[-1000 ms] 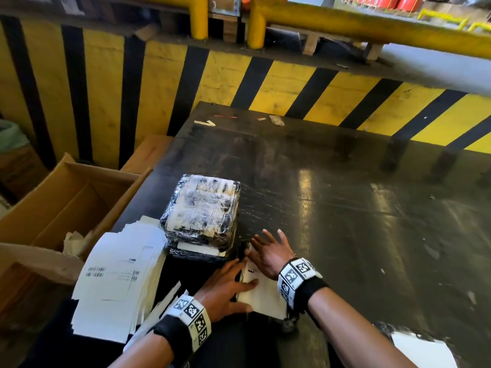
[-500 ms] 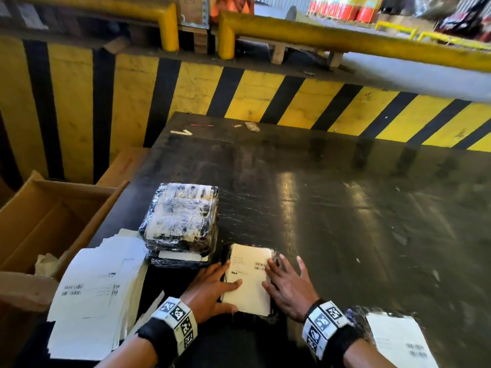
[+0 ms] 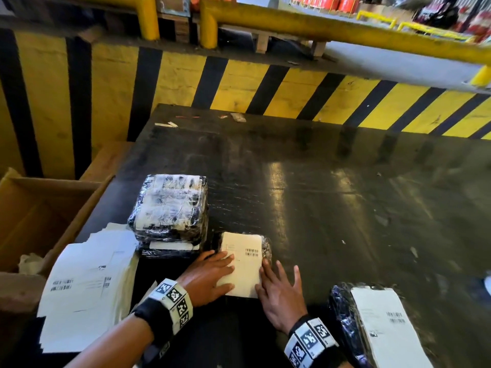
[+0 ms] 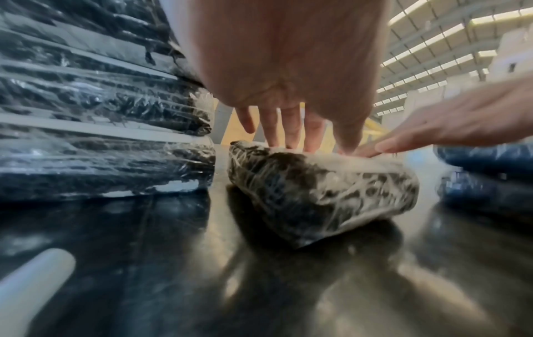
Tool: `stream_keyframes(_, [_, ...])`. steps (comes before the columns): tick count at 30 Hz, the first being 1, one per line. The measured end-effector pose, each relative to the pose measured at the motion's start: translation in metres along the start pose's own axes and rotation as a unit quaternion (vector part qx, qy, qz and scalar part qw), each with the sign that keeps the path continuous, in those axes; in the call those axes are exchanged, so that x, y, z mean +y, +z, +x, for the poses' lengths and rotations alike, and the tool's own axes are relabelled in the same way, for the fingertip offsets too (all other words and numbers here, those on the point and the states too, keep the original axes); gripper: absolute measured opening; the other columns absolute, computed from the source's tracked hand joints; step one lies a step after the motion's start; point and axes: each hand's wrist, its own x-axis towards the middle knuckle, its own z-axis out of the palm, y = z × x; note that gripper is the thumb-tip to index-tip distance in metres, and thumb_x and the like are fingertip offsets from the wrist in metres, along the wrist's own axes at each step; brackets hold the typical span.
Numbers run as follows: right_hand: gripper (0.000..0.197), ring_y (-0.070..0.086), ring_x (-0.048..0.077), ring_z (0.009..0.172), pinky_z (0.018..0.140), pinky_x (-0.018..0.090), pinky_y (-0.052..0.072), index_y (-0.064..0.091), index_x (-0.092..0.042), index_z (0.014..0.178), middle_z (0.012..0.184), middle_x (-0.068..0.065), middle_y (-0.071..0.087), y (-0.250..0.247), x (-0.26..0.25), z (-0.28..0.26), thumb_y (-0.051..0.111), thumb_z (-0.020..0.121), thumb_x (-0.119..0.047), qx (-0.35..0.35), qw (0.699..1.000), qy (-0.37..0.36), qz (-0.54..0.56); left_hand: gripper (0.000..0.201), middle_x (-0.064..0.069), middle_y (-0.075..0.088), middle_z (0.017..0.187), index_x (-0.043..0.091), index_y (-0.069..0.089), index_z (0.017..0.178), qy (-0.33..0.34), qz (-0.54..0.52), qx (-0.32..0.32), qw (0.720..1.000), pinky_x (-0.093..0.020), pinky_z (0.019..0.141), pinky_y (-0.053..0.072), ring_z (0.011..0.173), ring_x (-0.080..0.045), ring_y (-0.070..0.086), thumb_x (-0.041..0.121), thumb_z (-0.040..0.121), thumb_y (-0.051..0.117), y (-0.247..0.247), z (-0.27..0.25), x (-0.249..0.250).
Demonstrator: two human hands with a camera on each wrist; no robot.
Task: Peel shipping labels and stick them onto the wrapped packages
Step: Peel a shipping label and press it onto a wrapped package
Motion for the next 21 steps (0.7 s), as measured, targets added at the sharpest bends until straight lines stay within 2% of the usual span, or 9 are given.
stream_keyframes(2, [0.089, 0.030, 0.020, 0.142, 0.112, 0.048, -0.006, 0.047, -0.024, 0.137, 0.148, -0.011, 0.040, -0.005, -0.004, 0.000, -0.018, 0.086, -0.056, 0.004, 1.000, 0.005, 0.023, 0.051, 0.006, 0.032, 0.152, 0.022, 0.039, 0.142, 0.022, 0.017, 0.055, 0.998, -0.029, 0.116, 0.008, 0.142, -0.010, 0.023, 0.045, 0.097, 0.029, 0.002, 0.004, 0.004])
stream_keyframes(4, [0.094, 0.009, 0.020, 0.147, 0.114, 0.047, -0.010, 0.026, -0.020, 0.148, 0.157, -0.007, 0.021, -0.002, -0.009, 0.003, -0.025, 0.079, -0.059, 0.009, 0.999, -0.012, 0.031, 0.047, 0.002, 0.047, 0.143, 0.018, 0.049, 0.135, 0.057, 0.075, 0.057, 0.994, -0.035, 0.112, 0.026, 0.134, -0.014, 0.042, 0.023, 0.088, 0.056, 0.009, 0.009, 0.007])
stream_keyframes(7, [0.066, 0.045, 0.022, 0.133, 0.112, 0.047, 0.006, 0.047, -0.017, 0.137, 0.148, -0.006, 0.034, -0.002, -0.022, -0.006, 0.019, 0.085, -0.047, -0.081, 0.997, 0.003, 0.009, 0.063, 0.006, 0.062, 0.127, 0.023, 0.066, 0.117, 0.060, 0.103, 0.012, 0.993, -0.035, 0.099, 0.040, 0.119, -0.008, 0.057, 0.023, 0.054, 0.078, 0.025, 0.013, 0.002])
stream_keyframes(9, [0.051, 0.059, 0.018, 0.118, 0.107, 0.049, 0.009, 0.060, -0.022, 0.126, 0.135, -0.008, 0.054, 0.010, -0.019, -0.016, 0.037, 0.086, -0.045, -0.052, 0.998, 0.018, 0.020, 0.052, 0.011, 0.065, 0.122, 0.027, 0.069, 0.110, 0.077, 0.117, 0.021, 0.990, -0.032, 0.092, 0.049, 0.114, -0.004, 0.059, 0.027, 0.058, 0.065, 0.024, 0.012, 0.000])
stream_keyframes(12, [0.045, 0.058, 0.019, 0.120, 0.107, 0.049, 0.005, 0.059, -0.026, 0.125, 0.128, -0.010, 0.061, 0.015, -0.009, -0.029, 0.028, 0.096, -0.043, 0.007, 0.999, 0.012, 0.029, 0.055, 0.011, 0.064, 0.123, 0.028, 0.069, 0.112, 0.062, 0.117, 0.035, 0.991, -0.032, 0.096, 0.048, 0.115, -0.004, 0.058, 0.032, 0.068, 0.036, 0.023, 0.010, 0.002])
stream_keyframes(15, [0.048, 0.055, 0.020, 0.124, 0.106, 0.051, 0.013, 0.061, -0.028, 0.122, 0.127, -0.012, 0.062, 0.013, -0.013, -0.031, 0.026, 0.096, -0.047, 0.013, 0.999, 0.048, 0.017, 0.051, 0.005, 0.050, 0.139, 0.022, 0.058, 0.127, 0.076, 0.124, -0.003, 0.989, -0.043, 0.105, 0.037, 0.129, -0.011, 0.047, 0.027, 0.077, 0.050, 0.024, 0.010, -0.001])
stream_keyframes(17, [0.054, 0.052, 0.022, 0.126, 0.106, 0.052, 0.010, 0.062, -0.025, 0.123, 0.128, -0.010, 0.061, 0.011, -0.022, -0.031, 0.020, 0.098, -0.048, 0.022, 0.997, 0.067, 0.036, 0.048, 0.007, 0.059, 0.130, 0.025, 0.064, 0.119, 0.075, 0.131, -0.025, 0.988, -0.034, 0.105, 0.037, 0.121, -0.008, 0.055, 0.035, 0.072, 0.056, 0.026, 0.012, -0.003])
stream_keyframes(19, [0.051, 0.053, 0.023, 0.125, 0.106, 0.052, 0.008, 0.061, -0.021, 0.123, 0.129, -0.006, 0.061, 0.012, -0.037, -0.031, 0.029, 0.095, -0.047, 0.041, 0.997, 0.063, 0.025, 0.044, 0.012, 0.065, 0.120, 0.029, 0.070, 0.108, 0.062, 0.137, -0.051, 0.987, -0.029, 0.099, 0.032, 0.112, -0.004, 0.060, 0.036, 0.074, 0.043, 0.026, 0.011, -0.001])
stream_keyframes(21, [0.052, 0.054, 0.021, 0.125, 0.107, 0.052, 0.008, 0.060, -0.021, 0.126, 0.132, -0.006, 0.059, 0.019, -0.055, -0.034, 0.038, 0.087, -0.048, 0.042, 0.998, 0.043, 0.017, 0.043, 0.013, 0.065, 0.121, 0.029, 0.070, 0.108, 0.061, 0.138, -0.047, 0.987, -0.028, 0.101, 0.035, 0.113, -0.002, 0.059, 0.034, 0.070, 0.050, 0.026, 0.010, -0.002])
